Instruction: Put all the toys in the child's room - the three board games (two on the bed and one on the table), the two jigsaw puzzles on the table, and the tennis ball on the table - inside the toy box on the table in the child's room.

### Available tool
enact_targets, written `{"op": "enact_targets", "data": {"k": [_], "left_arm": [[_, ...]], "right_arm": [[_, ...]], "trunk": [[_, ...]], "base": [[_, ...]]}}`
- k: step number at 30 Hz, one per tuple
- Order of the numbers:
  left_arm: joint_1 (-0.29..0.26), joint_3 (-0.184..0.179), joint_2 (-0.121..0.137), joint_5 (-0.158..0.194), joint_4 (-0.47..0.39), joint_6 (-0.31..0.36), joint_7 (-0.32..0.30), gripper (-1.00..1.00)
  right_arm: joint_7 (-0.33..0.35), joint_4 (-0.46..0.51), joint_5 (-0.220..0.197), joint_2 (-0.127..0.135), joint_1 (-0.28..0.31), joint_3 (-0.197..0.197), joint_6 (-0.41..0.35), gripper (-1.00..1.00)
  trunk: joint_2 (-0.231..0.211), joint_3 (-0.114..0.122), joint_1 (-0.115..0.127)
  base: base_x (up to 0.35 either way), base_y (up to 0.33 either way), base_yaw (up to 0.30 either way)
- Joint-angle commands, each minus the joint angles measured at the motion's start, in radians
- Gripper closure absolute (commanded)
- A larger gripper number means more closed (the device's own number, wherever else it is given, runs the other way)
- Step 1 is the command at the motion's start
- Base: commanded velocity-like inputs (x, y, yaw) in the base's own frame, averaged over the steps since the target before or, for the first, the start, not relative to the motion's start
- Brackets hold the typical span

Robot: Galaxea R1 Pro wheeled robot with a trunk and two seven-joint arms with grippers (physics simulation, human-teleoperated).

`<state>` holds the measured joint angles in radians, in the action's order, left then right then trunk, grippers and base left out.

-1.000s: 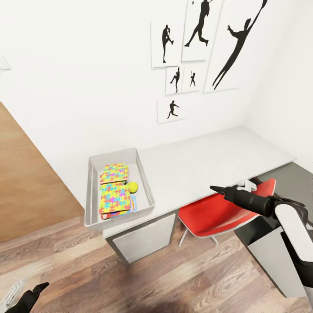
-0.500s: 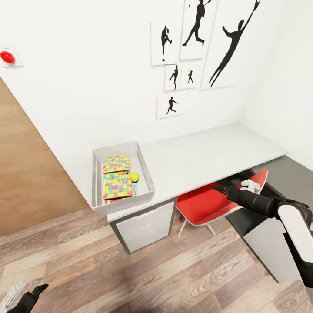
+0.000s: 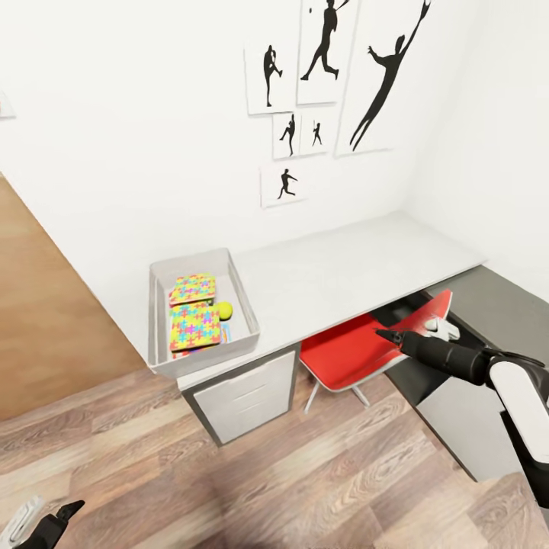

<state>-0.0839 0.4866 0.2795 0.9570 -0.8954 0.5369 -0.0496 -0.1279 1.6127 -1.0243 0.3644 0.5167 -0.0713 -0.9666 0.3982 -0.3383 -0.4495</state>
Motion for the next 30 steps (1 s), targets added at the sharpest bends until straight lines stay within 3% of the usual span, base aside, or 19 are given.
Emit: {"op": "enact_targets", "data": {"k": [1, 7, 10, 13, 18, 23, 30], "left_arm": [[-0.001, 0.003, -0.001, 0.001, 0.0, 0.007, -0.003, -1.0], [0.0, -0.008, -0.001, -0.01, 0.003, 0.007, -0.003, -1.0], [0.001, -0.024, -0.002, -0.033, 0.004, 0.006, -0.002, -1.0], [0.001, -0.049, -0.003, -0.079, 0.005, 0.006, -0.004, -1.0], [0.002, -0.069, -0.025, -0.121, 0.007, 0.006, -0.005, -1.0], [0.002, -0.077, -0.046, -0.141, 0.008, 0.007, -0.006, -1.0], [0.007, -0.077, -0.051, -0.151, 0.009, 0.007, -0.007, -1.0]], "right_arm": [[-0.01, 0.0, -0.008, 0.005, -0.007, -0.001, -0.005, -1.0], [-0.012, -0.002, 0.014, 0.034, -0.058, -0.003, -0.01, -1.0], [-0.012, -0.002, 0.034, 0.044, -0.093, -0.004, -0.009, -1.0], [-0.012, -0.002, 0.073, 0.054, -0.142, -0.011, -0.006, -1.0], [-0.012, -0.002, 0.124, 0.059, -0.181, -0.033, -0.005, -1.0], [-0.012, -0.006, 0.156, 0.061, -0.215, -0.051, -0.007, -1.0], [-0.013, -0.01, 0.185, 0.059, -0.292, -0.055, -0.006, -1.0]], "trunk": [[0.002, -0.002, -0.001], [0.002, -0.002, -0.001], [0.002, -0.002, -0.001], [0.002, -0.002, -0.001], [0.002, -0.002, -0.001], [0.002, -0.002, -0.001], [0.002, -0.002, -0.001]], "base": [[-0.006, 0.0, -0.235], [-0.004, 0.0, -0.252], [-0.002, 0.0, -0.271], [-0.001, 0.0, -0.277], [-0.001, 0.0, -0.281], [0.0, 0.0, -0.284], [0.0, 0.0, -0.258]]}}
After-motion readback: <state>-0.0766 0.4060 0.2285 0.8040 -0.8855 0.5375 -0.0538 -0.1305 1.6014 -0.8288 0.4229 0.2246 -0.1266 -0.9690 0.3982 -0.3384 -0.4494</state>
